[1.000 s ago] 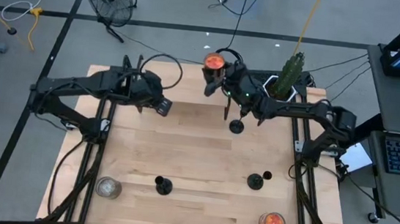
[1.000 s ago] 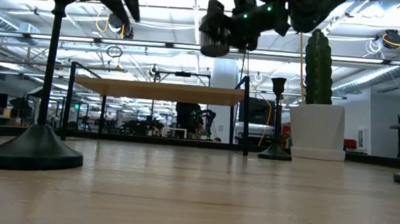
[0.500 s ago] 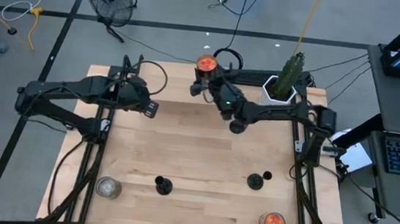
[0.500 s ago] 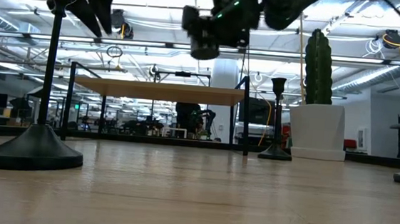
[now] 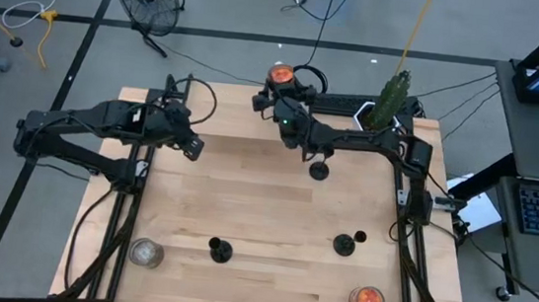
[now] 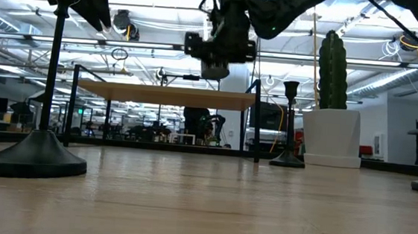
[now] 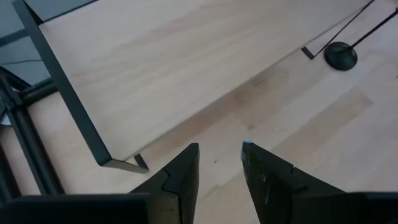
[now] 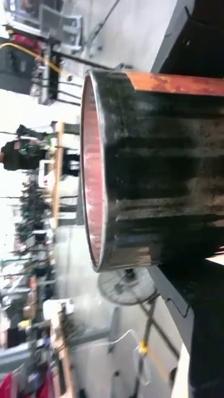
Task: Pick & Place candle stick holders
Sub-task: Put the top silver scented candle on the shelf
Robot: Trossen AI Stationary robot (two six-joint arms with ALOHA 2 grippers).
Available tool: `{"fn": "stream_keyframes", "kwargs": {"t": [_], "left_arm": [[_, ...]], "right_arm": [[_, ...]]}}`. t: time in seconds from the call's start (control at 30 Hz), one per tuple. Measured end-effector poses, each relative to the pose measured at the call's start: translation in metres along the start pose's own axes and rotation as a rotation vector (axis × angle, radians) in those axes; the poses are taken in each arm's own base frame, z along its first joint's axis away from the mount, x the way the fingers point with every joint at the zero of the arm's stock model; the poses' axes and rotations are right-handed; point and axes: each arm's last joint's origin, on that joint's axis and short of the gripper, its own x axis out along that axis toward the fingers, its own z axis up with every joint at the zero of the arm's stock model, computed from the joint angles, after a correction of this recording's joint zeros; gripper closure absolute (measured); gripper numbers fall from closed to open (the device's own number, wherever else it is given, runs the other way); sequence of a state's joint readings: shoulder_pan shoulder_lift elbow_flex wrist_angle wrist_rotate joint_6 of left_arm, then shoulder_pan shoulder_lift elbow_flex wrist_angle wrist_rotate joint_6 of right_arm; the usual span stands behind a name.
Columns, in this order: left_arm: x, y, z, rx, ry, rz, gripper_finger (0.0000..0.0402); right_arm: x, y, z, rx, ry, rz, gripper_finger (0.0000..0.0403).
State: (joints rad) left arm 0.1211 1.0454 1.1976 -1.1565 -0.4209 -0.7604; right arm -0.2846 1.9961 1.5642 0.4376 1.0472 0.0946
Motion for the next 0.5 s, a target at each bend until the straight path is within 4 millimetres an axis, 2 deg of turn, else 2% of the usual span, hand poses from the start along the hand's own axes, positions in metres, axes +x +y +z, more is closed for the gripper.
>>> {"fn": "stream_keyframes", "kwargs": {"t": [0.33, 0.5], "left_arm": [[0.0, 0.0, 0.0, 0.019, -0.005, 0.006, 0.0275], [0.0, 0.0, 0.0, 0.018, -0.005, 0.006, 0.0275]], "right_arm": [[0.013, -0.011, -0.014, -0.013, 0.082, -0.044, 0.0049], [0.014, -0.013, -0.013, -0.024, 0.09, -0.049, 0.0049]]}}
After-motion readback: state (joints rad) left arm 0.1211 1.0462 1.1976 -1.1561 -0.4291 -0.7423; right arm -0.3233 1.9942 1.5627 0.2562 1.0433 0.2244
